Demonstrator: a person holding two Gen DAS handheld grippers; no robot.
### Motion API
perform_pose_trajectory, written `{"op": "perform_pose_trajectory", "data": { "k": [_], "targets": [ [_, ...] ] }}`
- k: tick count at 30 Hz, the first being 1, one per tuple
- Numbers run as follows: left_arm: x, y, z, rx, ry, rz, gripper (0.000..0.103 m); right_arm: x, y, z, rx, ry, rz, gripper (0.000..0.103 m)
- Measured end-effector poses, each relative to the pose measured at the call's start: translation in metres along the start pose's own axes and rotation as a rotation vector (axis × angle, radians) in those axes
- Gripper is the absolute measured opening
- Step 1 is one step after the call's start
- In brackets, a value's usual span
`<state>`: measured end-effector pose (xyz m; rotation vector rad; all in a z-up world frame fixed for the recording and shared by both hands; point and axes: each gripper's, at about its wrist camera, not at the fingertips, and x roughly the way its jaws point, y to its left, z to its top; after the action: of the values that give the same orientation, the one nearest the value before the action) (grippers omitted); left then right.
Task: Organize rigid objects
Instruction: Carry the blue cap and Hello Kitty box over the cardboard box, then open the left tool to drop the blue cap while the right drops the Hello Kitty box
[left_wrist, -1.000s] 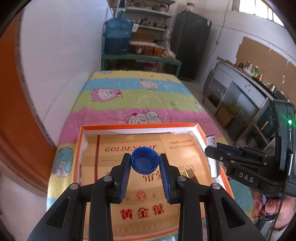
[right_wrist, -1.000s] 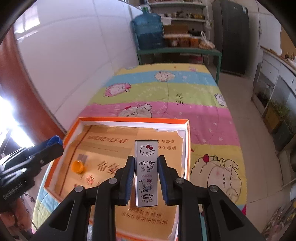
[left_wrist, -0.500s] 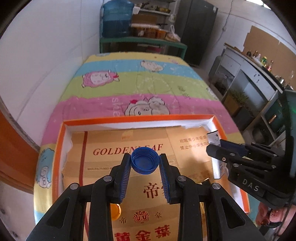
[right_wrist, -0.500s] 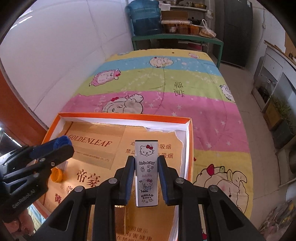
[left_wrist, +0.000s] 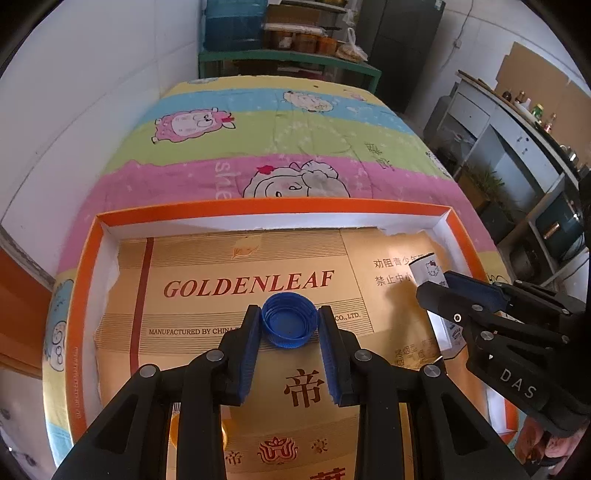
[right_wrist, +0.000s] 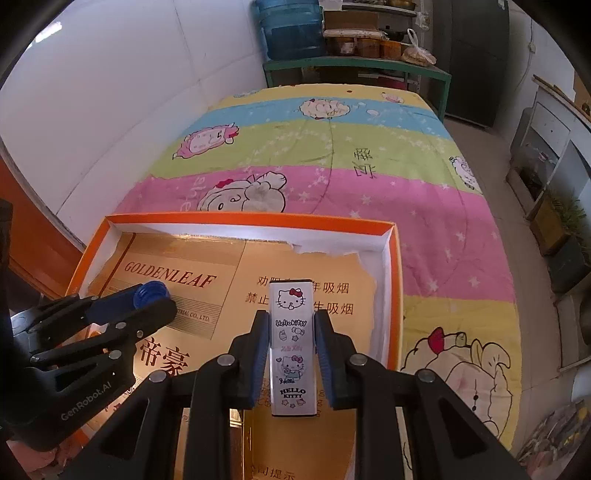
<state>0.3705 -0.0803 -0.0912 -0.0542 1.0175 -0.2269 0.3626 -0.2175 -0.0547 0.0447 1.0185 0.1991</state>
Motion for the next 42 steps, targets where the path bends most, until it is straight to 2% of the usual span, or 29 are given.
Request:
{"op": "perform_pose_trajectory", "data": {
  "k": [10,17,23,31,42],
  "targets": [
    [0.001,0.002,0.0,0.0,0.006,-0.024,0.038,0.003,-0.001,-0.003,0.007,-0.002,0.003,0.025],
    [-0.014,0.003,-0.001,-0.031,-0.014,-0.07,0.044,-0.012,-0.006,-0.007,0.041,-0.05,0.025,0.028],
    [-0.038,0.0,-0.004,-0.03,-0.06,-0.095,0.044,-0.025,-0.006,-0.014,0.058,-0.072,0.03,0.033],
    [-0.079,-0.002,-0.015,-0.022,-0.121,-0.106,0.044,-0.04,-0.005,-0.028,0.073,-0.09,0.025,0.033],
    [-0.136,0.01,-0.045,-0.004,-0.21,-0.078,0.044,-0.071,0.008,-0.053,0.078,-0.132,0.008,0.033]
  ]
}}
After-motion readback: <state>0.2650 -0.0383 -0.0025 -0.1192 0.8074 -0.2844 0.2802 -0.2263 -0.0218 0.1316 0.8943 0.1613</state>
